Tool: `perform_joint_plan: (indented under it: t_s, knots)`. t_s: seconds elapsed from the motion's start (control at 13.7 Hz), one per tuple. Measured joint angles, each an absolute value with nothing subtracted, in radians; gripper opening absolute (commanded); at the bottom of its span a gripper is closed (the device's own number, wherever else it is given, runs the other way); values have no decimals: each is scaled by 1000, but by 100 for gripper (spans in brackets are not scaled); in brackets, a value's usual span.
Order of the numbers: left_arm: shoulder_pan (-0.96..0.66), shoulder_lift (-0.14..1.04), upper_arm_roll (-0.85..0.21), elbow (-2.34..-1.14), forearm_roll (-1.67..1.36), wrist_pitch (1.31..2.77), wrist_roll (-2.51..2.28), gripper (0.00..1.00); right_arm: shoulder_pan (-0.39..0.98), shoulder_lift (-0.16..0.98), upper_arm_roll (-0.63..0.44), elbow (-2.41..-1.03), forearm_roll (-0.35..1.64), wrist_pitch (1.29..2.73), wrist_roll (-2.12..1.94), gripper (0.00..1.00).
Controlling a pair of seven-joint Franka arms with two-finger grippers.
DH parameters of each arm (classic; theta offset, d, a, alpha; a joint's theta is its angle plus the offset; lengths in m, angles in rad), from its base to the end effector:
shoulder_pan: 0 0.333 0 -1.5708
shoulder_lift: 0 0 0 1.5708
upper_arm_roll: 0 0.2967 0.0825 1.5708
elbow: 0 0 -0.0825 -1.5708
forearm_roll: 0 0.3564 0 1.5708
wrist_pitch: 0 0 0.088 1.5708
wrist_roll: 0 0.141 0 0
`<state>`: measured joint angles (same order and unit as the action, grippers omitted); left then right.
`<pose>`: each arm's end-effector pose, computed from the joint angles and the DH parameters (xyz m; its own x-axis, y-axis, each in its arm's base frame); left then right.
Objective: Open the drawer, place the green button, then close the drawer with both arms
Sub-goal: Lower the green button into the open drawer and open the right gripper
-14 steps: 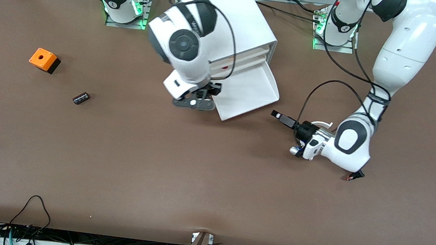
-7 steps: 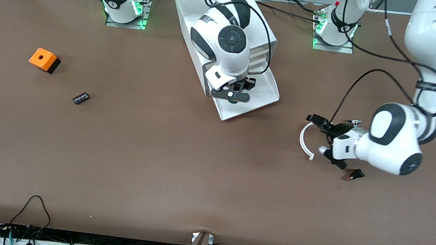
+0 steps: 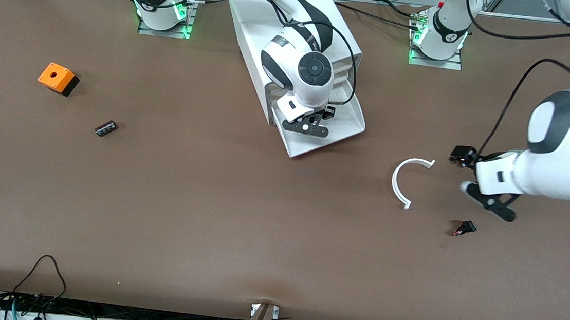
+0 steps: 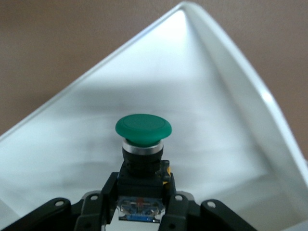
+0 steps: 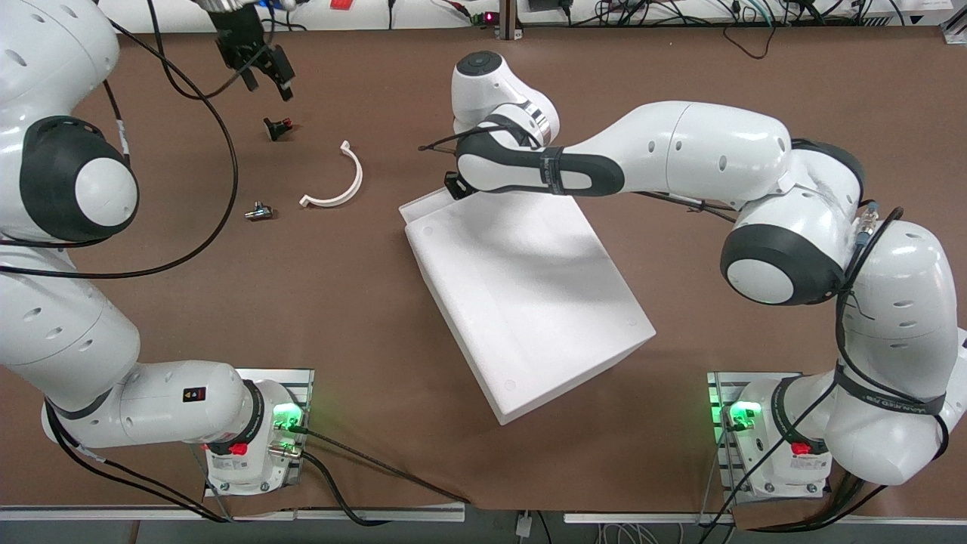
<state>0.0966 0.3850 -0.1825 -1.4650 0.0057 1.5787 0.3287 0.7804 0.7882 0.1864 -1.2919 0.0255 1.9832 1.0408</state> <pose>0.5986 -0.0381 0.4019 0.8857 -0.4046 -0.2275 -0.3804 -0.9136 0.1438 0.4133 0.5586 0.2403 0.9754 -0.1310 -0.1773 -0.1333 -0.9911 -0.0011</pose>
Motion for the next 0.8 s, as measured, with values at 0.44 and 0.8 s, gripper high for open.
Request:
perform_joint_plan:
  t_s: [0.44,0.8]
  knots:
    - [92,326,-221,-1403,198,1538,209,100,816,795,177,-1283,-8,1983,1093,100]
    - [82,347,-245,-1441,173,1510,-9,100,749,732,97,-1196,-12,1930,1036,100]
